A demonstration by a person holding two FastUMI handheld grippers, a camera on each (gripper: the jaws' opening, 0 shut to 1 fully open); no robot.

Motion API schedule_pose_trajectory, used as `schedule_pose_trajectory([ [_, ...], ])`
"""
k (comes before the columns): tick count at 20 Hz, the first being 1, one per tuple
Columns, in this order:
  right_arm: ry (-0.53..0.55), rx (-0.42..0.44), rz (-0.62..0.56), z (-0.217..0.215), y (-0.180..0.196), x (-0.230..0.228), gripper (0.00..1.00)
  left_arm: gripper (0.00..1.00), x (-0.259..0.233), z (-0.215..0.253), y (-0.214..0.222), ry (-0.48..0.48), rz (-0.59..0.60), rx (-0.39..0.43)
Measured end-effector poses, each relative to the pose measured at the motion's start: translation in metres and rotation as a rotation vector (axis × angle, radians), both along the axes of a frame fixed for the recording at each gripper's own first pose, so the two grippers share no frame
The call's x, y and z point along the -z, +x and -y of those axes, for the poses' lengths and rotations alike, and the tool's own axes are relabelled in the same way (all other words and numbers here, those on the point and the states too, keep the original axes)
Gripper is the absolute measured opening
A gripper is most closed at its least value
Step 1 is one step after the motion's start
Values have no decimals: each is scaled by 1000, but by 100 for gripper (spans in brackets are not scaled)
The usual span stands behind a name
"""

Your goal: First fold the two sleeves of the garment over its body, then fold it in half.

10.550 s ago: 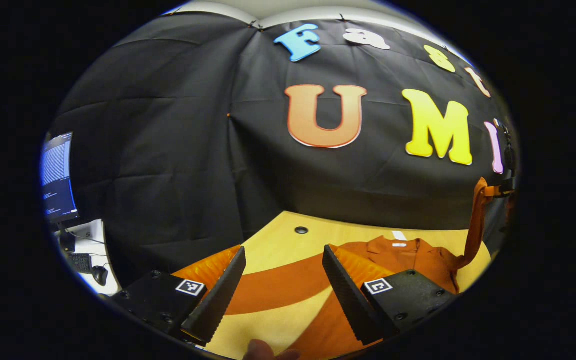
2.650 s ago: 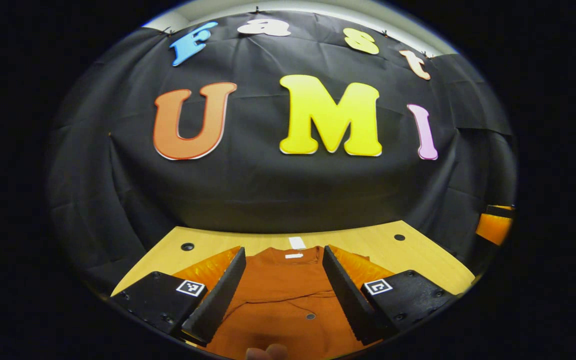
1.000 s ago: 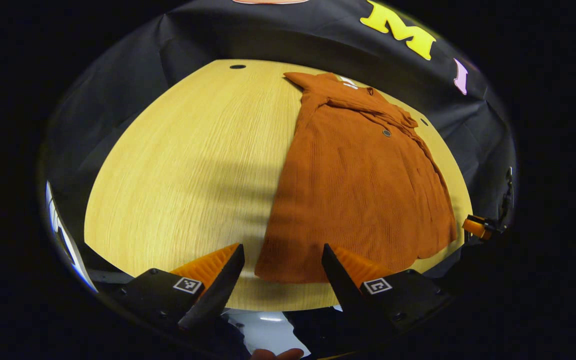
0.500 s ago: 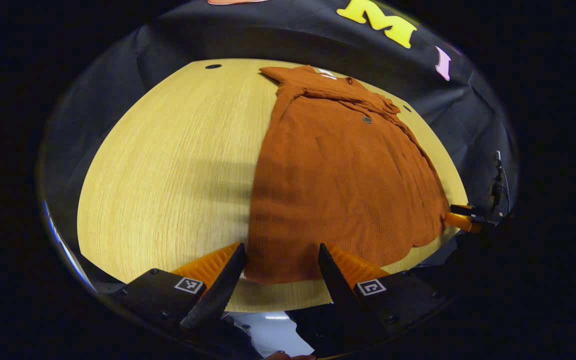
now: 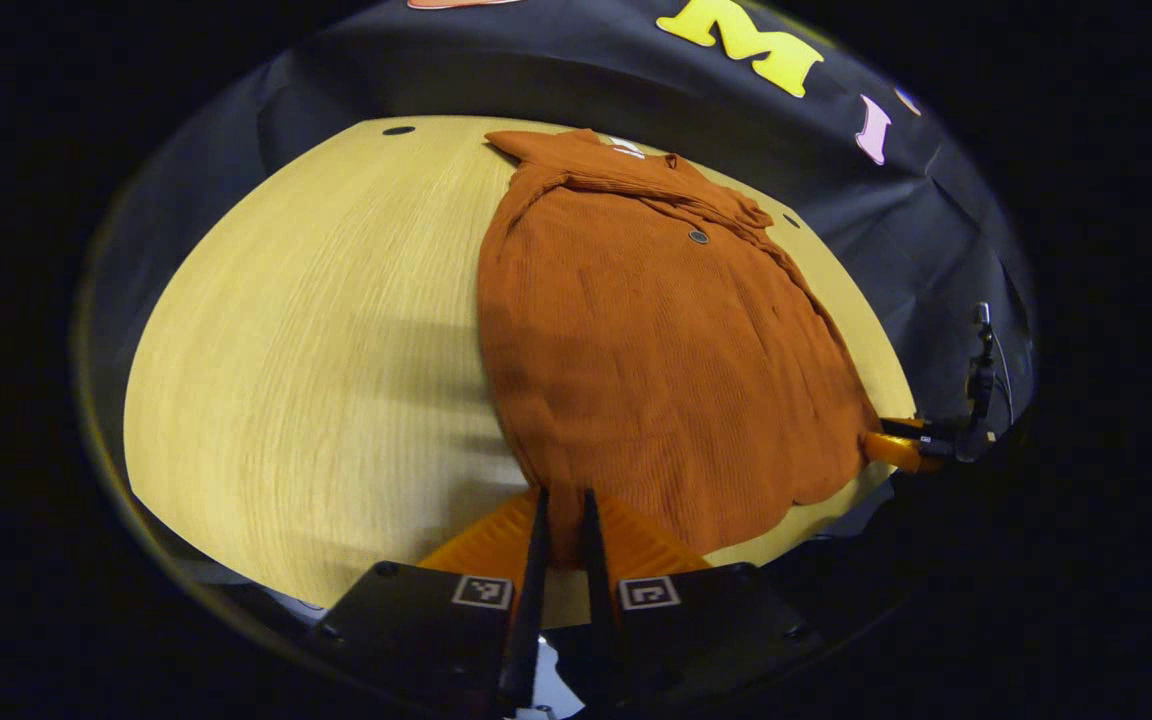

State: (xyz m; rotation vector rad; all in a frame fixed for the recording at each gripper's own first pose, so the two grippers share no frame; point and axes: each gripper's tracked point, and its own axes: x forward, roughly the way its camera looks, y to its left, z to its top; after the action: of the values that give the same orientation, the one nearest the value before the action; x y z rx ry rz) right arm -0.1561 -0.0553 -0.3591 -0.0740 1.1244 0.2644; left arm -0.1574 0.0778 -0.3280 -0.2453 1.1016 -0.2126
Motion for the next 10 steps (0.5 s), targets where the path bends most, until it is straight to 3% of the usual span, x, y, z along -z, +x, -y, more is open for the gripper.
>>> schedule_pose_trajectory([
  [1, 6, 14, -5, 0, -1, 2, 17, 19, 0, 2, 0, -6, 0, 1],
  [3, 11, 0, -10, -1, 2, 0, 17, 15, 0, 3, 2, -12, 7, 16],
  [4, 18, 3, -22, -6, 7, 16, 17, 19, 0, 4, 3, -16, 12, 24],
  [5, 10, -15, -29, -4, 2, 0, 5, 10, 1, 5, 4, -12, 15, 37],
  [10, 26, -55, 5, -8, 26, -17, 5, 6, -19, 8, 23, 28, 62, 103],
])
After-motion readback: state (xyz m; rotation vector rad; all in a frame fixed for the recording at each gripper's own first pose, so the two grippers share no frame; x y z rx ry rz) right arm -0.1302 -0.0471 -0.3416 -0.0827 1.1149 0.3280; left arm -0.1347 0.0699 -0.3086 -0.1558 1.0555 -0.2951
